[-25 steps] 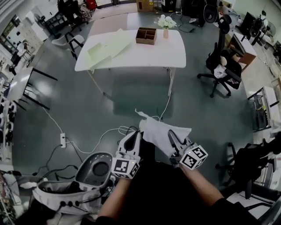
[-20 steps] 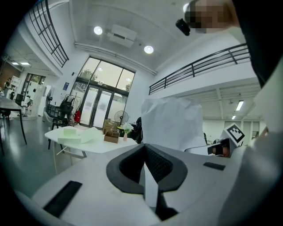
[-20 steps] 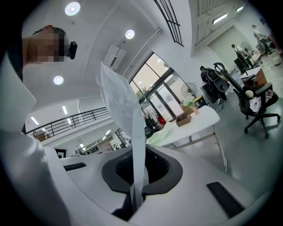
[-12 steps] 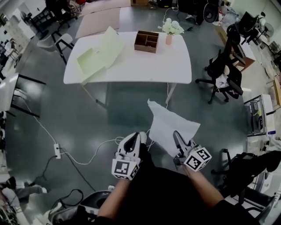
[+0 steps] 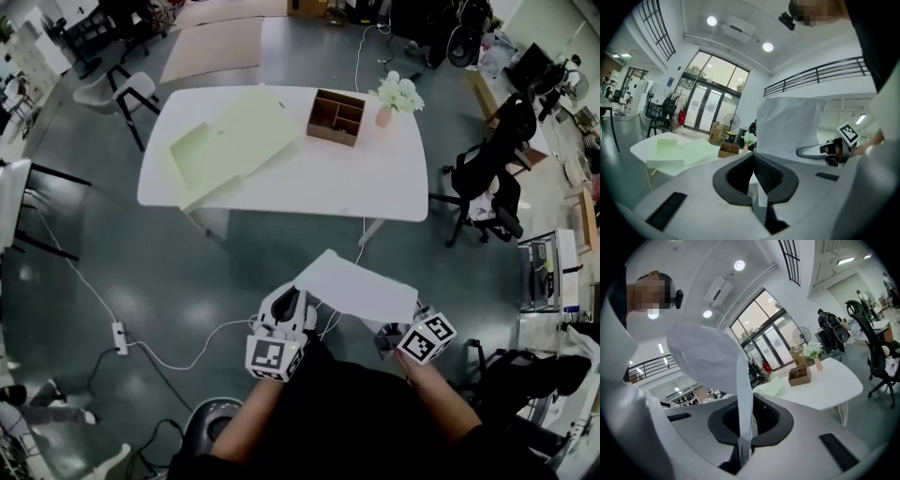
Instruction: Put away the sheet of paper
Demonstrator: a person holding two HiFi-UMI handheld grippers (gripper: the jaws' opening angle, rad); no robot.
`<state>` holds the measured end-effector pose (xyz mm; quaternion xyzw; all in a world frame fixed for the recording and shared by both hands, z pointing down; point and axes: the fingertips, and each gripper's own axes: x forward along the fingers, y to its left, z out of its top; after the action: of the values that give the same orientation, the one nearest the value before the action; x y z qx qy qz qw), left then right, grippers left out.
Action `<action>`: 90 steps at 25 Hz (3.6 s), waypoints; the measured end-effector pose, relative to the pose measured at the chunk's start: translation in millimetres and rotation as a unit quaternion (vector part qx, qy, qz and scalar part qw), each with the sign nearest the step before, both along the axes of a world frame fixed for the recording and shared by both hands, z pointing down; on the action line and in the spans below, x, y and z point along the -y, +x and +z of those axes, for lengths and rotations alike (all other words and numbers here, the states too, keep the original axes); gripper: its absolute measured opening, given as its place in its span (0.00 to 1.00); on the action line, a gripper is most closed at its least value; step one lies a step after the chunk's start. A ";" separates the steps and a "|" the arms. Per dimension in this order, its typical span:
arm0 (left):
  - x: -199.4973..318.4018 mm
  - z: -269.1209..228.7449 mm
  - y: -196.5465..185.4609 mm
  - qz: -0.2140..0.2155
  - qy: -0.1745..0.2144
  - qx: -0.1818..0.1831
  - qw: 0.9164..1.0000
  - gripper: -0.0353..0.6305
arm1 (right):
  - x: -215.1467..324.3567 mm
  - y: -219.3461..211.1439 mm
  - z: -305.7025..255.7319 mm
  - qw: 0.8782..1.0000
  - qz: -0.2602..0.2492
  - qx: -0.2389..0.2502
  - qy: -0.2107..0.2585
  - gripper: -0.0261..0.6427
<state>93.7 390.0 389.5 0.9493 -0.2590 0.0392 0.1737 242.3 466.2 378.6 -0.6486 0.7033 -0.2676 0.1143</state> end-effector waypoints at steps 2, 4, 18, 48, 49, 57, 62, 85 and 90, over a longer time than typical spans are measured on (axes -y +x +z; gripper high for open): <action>18.4 -0.3 0.8 -0.001 -0.005 -0.004 1.000 0.06 | 19.2 2.1 -0.9 1.000 0.001 -0.003 -0.004 0.04; 34.8 -2.7 1.2 0.000 -0.004 -0.010 1.000 0.06 | 36.5 1.7 -1.9 1.000 0.000 -0.004 -0.006 0.04; 79.3 -16.4 -29.0 -0.032 0.018 -0.016 0.999 0.06 | 99.0 -34.8 -5.7 0.999 -0.035 0.038 0.012 0.04; 303.1 2.2 -62.5 -0.225 0.014 0.056 0.973 0.06 | 380.5 -76.7 39.1 0.963 -0.249 0.105 -0.019 0.04; 311.7 1.5 -60.9 -0.230 0.013 0.059 0.971 0.06 | 390.2 -74.8 40.2 0.961 -0.254 0.107 -0.021 0.04; 365.2 -3.2 -69.3 -0.295 0.013 0.076 0.952 0.06 | 459.0 -60.1 52.0 0.949 -0.290 0.118 -0.035 0.04; 378.8 3.8 -75.9 -0.324 0.005 0.086 0.942 0.06 | 493.7 -53.1 67.6 0.944 -0.301 0.122 -0.051 0.04; 442.3 47.2 -88.7 -0.305 -0.030 0.068 0.949 0.06 | 583.1 -62.2 147.9 0.952 -0.266 0.071 -0.134 0.04; 457.7 59.2 -96.1 -0.290 -0.044 0.059 0.954 0.06 | 598.8 -65.8 173.7 0.951 -0.261 0.049 -0.157 0.04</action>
<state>-2.4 -67.7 448.7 0.8206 -0.5311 0.0543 0.2039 176.5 -132.6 552.4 -0.4380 0.7909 -0.4264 -0.0287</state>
